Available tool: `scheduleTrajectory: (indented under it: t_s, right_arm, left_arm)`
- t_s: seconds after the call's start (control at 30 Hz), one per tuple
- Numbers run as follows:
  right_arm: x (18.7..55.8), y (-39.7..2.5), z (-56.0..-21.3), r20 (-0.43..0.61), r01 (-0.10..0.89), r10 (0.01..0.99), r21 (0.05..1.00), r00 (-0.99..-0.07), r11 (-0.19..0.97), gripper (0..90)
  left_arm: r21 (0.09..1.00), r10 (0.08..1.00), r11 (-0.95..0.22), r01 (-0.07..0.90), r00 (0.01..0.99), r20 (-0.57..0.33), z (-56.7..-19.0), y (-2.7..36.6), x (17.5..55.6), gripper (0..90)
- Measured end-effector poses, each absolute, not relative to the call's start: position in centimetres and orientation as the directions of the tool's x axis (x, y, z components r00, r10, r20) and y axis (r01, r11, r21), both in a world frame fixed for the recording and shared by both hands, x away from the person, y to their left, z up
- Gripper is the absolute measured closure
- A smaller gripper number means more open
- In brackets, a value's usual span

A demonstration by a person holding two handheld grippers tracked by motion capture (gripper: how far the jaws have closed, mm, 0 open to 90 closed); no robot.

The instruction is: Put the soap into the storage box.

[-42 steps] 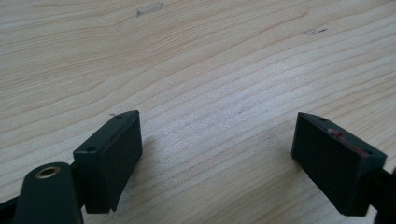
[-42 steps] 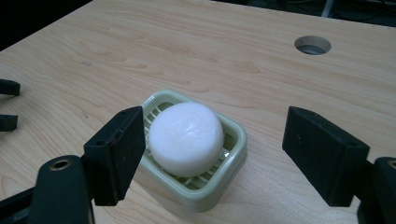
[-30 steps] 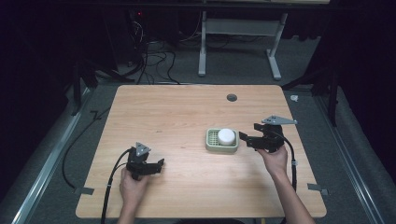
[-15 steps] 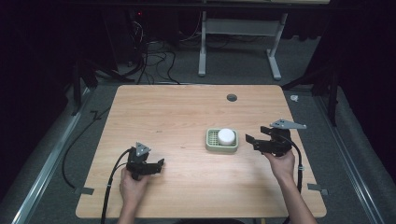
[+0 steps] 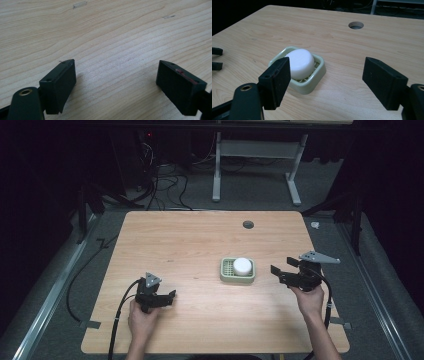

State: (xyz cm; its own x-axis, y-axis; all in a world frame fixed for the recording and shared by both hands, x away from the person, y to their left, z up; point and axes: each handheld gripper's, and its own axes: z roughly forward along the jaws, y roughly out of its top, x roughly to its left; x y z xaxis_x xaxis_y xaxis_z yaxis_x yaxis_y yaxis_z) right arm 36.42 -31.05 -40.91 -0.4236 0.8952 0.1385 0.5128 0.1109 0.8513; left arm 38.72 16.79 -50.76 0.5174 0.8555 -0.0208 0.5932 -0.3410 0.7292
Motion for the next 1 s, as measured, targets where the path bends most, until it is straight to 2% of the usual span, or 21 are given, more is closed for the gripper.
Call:
scheduleTrajectory:
  t_s: [1.0]
  right_arm:
    - [33.9,-33.0,-42.2,0.189,0.522,0.902,0.852,-0.389,0.047,23.9]
  left_arm:
    - [0.728,0.855,-0.341,0.595,0.517,-0.022,-50.8,16.8,38.7,16.8]
